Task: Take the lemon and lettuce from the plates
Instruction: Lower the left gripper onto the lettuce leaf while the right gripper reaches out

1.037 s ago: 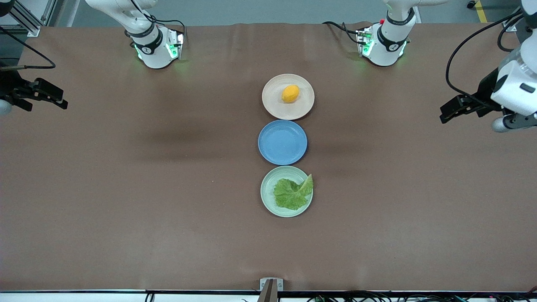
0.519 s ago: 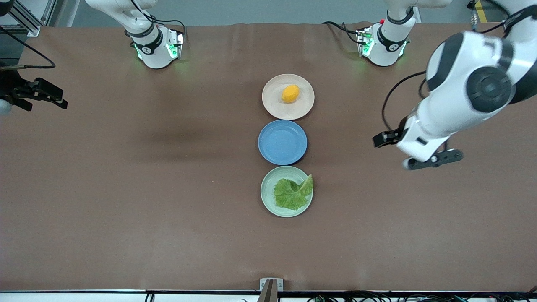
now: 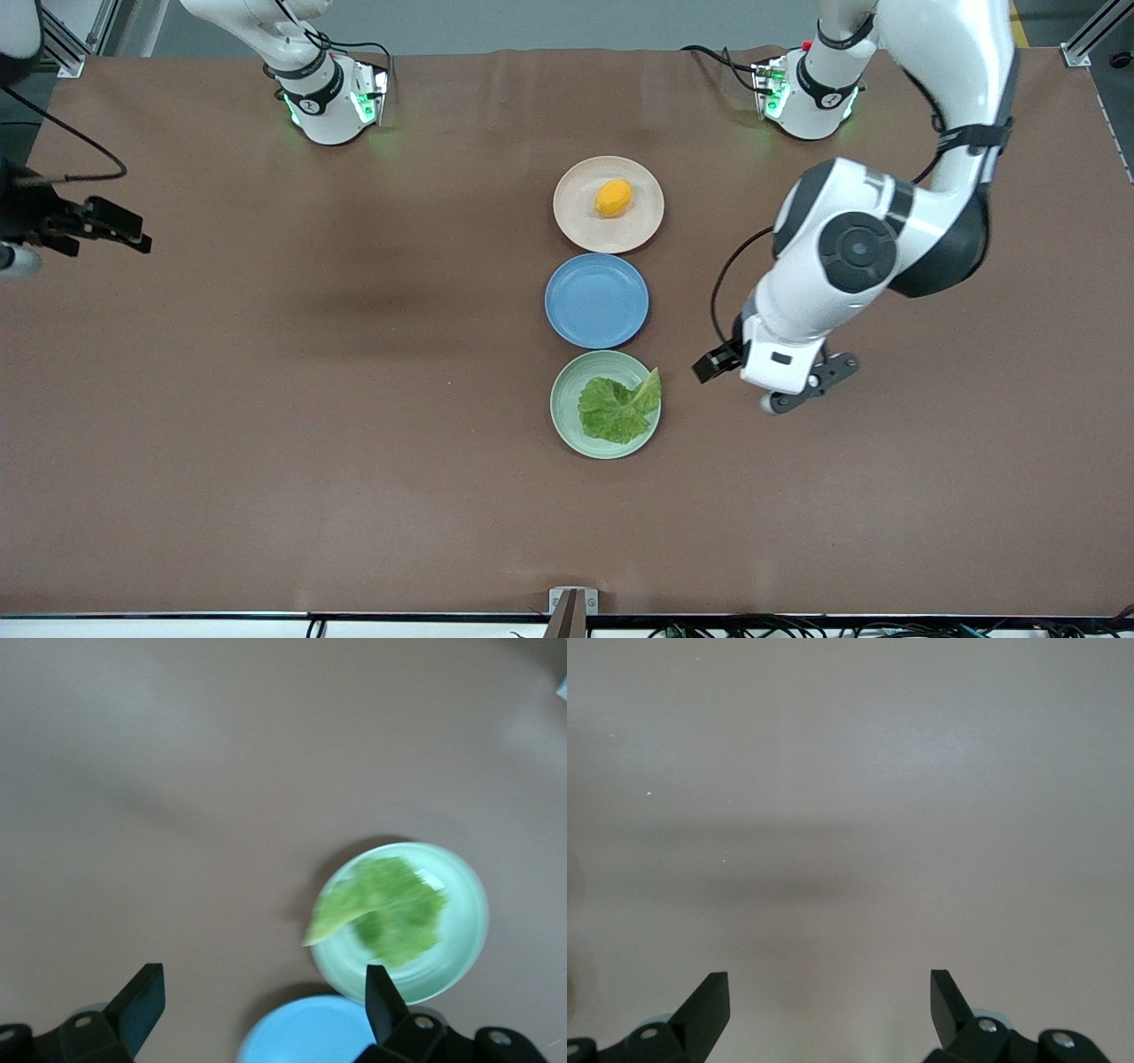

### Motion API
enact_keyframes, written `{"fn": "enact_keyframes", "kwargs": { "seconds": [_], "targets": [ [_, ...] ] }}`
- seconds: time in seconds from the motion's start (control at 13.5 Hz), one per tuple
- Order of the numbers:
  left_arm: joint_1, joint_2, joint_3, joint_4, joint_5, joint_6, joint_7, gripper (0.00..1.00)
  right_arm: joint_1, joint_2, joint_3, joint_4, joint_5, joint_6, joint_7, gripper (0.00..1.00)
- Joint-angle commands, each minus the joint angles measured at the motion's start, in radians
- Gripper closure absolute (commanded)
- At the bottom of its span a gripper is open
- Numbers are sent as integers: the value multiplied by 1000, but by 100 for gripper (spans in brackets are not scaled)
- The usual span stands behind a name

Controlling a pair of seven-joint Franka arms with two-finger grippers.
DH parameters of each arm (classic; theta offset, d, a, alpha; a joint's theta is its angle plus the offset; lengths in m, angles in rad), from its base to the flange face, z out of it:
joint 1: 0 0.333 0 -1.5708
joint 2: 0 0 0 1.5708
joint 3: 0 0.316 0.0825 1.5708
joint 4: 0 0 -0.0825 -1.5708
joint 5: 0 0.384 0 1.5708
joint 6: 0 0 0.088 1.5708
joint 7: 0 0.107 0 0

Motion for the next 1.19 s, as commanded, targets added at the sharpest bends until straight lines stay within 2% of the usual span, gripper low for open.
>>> {"fn": "enact_keyframes", "kwargs": {
  "seconds": [0.0, 0.22, 0.37, 0.44, 0.59, 0.67, 0.89, 1.11],
  "targets": [
    [-47, 91, 4, 46, -33, 143, -183, 0, -6, 168, 1, 99, 2, -8, -14, 0],
    [-93, 168, 7, 54, -67, 306, -393, 0, 9, 169, 7, 88, -4, -15, 27, 0],
    [-119, 218, 6, 49, -69, 391, -469, 0, 70, 163, 9, 73, -3, -16, 198, 0],
    [-128, 237, 6, 49, -69, 395, -472, 0, 108, 152, 9, 59, 17, -16, 271, 0],
    [-133, 274, 6, 48, -69, 396, -472, 0, 145, 129, 9, 29, 124, -13, 387, 0],
    [-143, 295, 6, 48, -69, 396, -471, 0, 179, 114, 10, 16, 143, -10, 433, 0],
    [-151, 352, 9, 49, -56, 403, -462, 0, 314, 60, 10, -33, 146, 10, 646, 0],
    [-160, 366, 7, 48, -56, 422, -460, 0, 476, 23, 10, -80, 146, 68, 908, 0]
  ]
}}
